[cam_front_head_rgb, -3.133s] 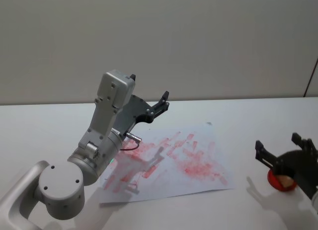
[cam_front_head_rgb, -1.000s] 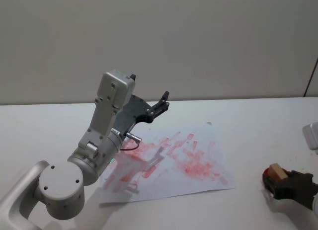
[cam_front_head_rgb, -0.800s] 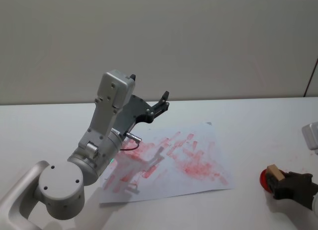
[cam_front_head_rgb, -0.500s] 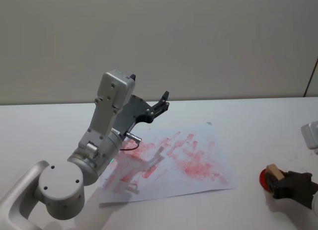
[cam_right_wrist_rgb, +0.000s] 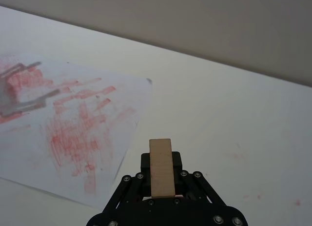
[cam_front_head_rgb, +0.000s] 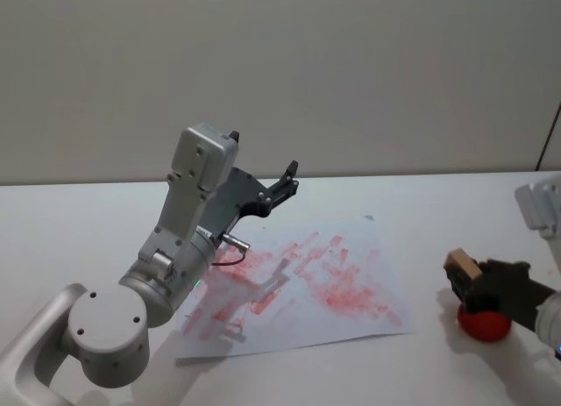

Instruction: Use the one hand to pick up the stamp and affix it onto the A4 paper.

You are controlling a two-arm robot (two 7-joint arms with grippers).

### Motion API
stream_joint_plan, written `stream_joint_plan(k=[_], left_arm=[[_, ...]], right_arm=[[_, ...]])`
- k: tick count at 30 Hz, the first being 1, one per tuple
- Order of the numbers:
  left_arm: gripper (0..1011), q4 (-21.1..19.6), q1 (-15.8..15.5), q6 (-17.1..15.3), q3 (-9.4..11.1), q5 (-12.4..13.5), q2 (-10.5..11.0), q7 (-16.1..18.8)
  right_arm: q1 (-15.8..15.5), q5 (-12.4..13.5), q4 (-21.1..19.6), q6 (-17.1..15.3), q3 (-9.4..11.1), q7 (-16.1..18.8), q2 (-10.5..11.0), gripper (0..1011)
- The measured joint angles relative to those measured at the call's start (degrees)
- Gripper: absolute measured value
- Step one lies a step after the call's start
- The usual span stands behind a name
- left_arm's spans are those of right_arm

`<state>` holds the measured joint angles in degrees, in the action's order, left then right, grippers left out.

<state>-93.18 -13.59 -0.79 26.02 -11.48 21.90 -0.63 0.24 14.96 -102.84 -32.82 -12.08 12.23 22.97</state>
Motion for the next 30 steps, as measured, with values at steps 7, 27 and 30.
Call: stream_joint_plan(k=[7, 27, 30], left_arm=[[1001, 0.0, 0.0, 0.0, 0.0, 0.0, 0.0, 0.0], [1001, 0.0, 0.0, 0.0, 0.0, 0.0, 0.0, 0.0], [1001, 0.0, 0.0, 0.0, 0.0, 0.0, 0.0, 0.0]], right_arm=[[4.4, -2.6, 2.6, 3.1, -1.1, 5.7, -1.7, 218], [16.7, -5.6, 16.2, 7.0, -4.8, 22.7, -8.0, 218], [18.3, -6.0, 18.4, 6.4, -5.4, 24.9, -8.8, 219]])
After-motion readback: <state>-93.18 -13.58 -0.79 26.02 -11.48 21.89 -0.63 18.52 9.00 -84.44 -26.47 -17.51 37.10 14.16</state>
